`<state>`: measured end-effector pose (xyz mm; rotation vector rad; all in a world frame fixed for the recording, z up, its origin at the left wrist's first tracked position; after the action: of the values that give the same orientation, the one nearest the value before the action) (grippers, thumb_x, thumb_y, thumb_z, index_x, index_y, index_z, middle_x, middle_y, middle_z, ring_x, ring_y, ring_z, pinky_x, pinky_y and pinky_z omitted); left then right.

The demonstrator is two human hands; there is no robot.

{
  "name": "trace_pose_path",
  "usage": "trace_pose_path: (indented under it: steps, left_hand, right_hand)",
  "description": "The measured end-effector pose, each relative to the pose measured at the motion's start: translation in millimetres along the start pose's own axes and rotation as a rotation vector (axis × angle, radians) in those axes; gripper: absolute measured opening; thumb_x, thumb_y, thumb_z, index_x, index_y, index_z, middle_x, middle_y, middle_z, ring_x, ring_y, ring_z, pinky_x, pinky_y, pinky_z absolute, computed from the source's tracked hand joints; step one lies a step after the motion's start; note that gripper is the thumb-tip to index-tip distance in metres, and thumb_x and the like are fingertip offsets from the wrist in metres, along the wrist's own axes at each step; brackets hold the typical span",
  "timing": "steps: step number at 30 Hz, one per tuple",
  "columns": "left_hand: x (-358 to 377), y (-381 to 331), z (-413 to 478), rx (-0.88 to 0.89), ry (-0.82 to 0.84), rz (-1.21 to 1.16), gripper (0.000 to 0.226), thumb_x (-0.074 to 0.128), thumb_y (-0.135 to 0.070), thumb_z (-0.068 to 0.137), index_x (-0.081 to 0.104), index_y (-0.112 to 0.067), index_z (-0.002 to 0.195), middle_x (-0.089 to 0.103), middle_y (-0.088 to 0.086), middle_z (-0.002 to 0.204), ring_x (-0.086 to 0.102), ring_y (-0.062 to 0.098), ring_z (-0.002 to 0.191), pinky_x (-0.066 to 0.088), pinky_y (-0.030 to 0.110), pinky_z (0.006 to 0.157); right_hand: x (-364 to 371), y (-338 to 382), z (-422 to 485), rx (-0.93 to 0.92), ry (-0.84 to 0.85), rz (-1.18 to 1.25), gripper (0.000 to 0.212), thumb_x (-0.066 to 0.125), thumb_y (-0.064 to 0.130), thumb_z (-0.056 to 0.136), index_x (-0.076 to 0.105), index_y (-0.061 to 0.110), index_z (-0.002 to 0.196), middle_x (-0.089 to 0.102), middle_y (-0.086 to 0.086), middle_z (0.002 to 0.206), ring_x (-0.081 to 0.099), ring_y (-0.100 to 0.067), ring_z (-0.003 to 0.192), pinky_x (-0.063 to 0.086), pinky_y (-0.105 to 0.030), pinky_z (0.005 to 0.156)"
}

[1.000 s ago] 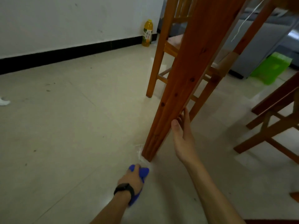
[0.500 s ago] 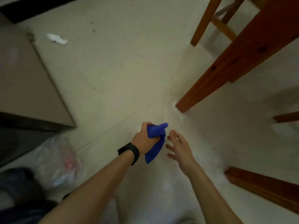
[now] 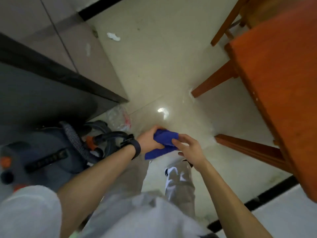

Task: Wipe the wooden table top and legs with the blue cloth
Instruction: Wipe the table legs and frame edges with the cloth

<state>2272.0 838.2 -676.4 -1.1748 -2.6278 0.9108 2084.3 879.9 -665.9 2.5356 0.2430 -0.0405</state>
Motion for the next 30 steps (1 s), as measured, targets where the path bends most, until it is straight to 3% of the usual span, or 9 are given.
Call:
trace_pose_path:
  steps: [3, 7, 10, 13, 15, 17, 20, 25, 30]
  left_hand:
    - [-29, -28, -55, 0.073, -0.118, -0.062, 0.06, 0.08, -0.039, 0.067, 0.053, -0.04, 0.12, 0.064, -0.003, 0.119, 0.063, 0.016, 0.105, 0.053, 0.04, 0.094]
    - [-61, -67, -91, 0.177, -0.203, 0.232, 0.047, 0.077, -0.046, 0.068, 0.066, -0.036, 0.112, 0.064, -0.007, 0.102, 0.062, 0.015, 0.096, 0.051, 0.034, 0.088]
    - [-87, -109, -104, 0.315, -0.36, 0.467, 0.045, 0.076, -0.049, 0.07, 0.071, -0.029, 0.109, 0.048, -0.002, 0.117, 0.049, 0.017, 0.103, 0.044, 0.032, 0.092]
    - [-105, -158, -104, 0.446, -0.298, 0.601, 0.059, 0.061, -0.058, 0.064, 0.072, -0.024, 0.11, 0.053, -0.001, 0.135, 0.052, 0.021, 0.115, 0.044, 0.037, 0.098]
    - [-110, -194, -99, 0.5, -0.211, 0.643, 0.051, 0.059, -0.057, 0.066, 0.071, -0.022, 0.1, 0.067, -0.003, 0.11, 0.061, 0.019, 0.098, 0.048, 0.034, 0.083]
    - [-111, -226, -84, 0.489, -0.169, 0.696, 0.026, 0.066, -0.051, 0.076, 0.064, -0.027, 0.085, 0.065, -0.008, 0.08, 0.06, 0.016, 0.075, 0.045, 0.03, 0.065]
    - [-105, -274, -59, 0.492, -0.093, 0.736, 0.027, 0.062, -0.056, 0.083, 0.064, -0.031, 0.092, 0.067, -0.012, 0.077, 0.063, 0.012, 0.071, 0.053, 0.034, 0.065]
    - [-101, -354, -14, 0.562, 0.07, 0.737, 0.035, 0.069, -0.035, 0.083, 0.061, -0.029, 0.116, 0.064, -0.007, 0.107, 0.06, 0.01, 0.092, 0.051, 0.026, 0.077]
    - [-99, -407, 25, 0.481, 0.174, 0.862, 0.028, 0.066, -0.039, 0.088, 0.062, -0.027, 0.112, 0.061, -0.009, 0.111, 0.058, 0.01, 0.097, 0.049, 0.029, 0.083]
  right_hand:
    - [-4, 43, -52, -0.102, -0.05, -0.08, 0.016, 0.068, 0.037, 0.09, 0.067, 0.027, 0.102, 0.067, 0.004, 0.105, 0.071, -0.016, 0.084, 0.054, -0.032, 0.074]
    - [1, 81, -84, -0.265, -0.276, -0.259, 0.02, 0.062, 0.042, 0.093, 0.068, 0.023, 0.097, 0.063, 0.005, 0.113, 0.059, -0.008, 0.106, 0.046, -0.028, 0.092]
    - [10, 110, -98, -0.34, -0.41, -0.079, 0.013, 0.056, 0.038, 0.097, 0.061, 0.026, 0.096, 0.066, 0.009, 0.102, 0.061, -0.006, 0.095, 0.048, -0.029, 0.082]
    - [6, 141, -114, -0.375, -0.515, 0.086, 0.011, 0.053, 0.034, 0.1, 0.055, 0.023, 0.099, 0.065, 0.013, 0.086, 0.059, 0.006, 0.074, 0.042, -0.013, 0.066]
    - [-11, 155, -121, -0.43, -0.62, 0.07, 0.011, 0.055, 0.034, 0.099, 0.054, 0.025, 0.104, 0.065, 0.014, 0.086, 0.062, 0.002, 0.076, 0.043, -0.015, 0.063]
    - [-35, 170, -122, -0.487, -0.62, 0.082, 0.023, 0.06, 0.036, 0.095, 0.053, 0.029, 0.116, 0.065, 0.017, 0.098, 0.064, -0.005, 0.087, 0.05, -0.016, 0.067]
    - [-70, 182, -117, -0.514, -0.511, 0.129, 0.061, 0.074, 0.04, 0.085, 0.044, 0.033, 0.138, 0.061, 0.021, 0.116, 0.062, -0.001, 0.1, 0.054, -0.018, 0.079]
    - [-143, 194, -87, -0.433, -0.653, 0.178, 0.027, 0.074, 0.036, 0.083, 0.06, 0.038, 0.106, 0.066, 0.018, 0.092, 0.063, -0.002, 0.082, 0.05, -0.02, 0.072]
    - [-190, 219, -67, -0.401, -0.57, 0.463, 0.026, 0.075, 0.018, 0.084, 0.064, 0.018, 0.107, 0.069, 0.005, 0.093, 0.065, -0.004, 0.08, 0.052, -0.02, 0.069]
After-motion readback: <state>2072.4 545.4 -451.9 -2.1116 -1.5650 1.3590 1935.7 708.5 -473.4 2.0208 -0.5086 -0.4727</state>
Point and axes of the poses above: each hand's wrist, its own z-axis towards the middle knuckle, its own x-axis out of the palm, y = z × x, the point moved 3 cm from there along z, towards the middle knuckle
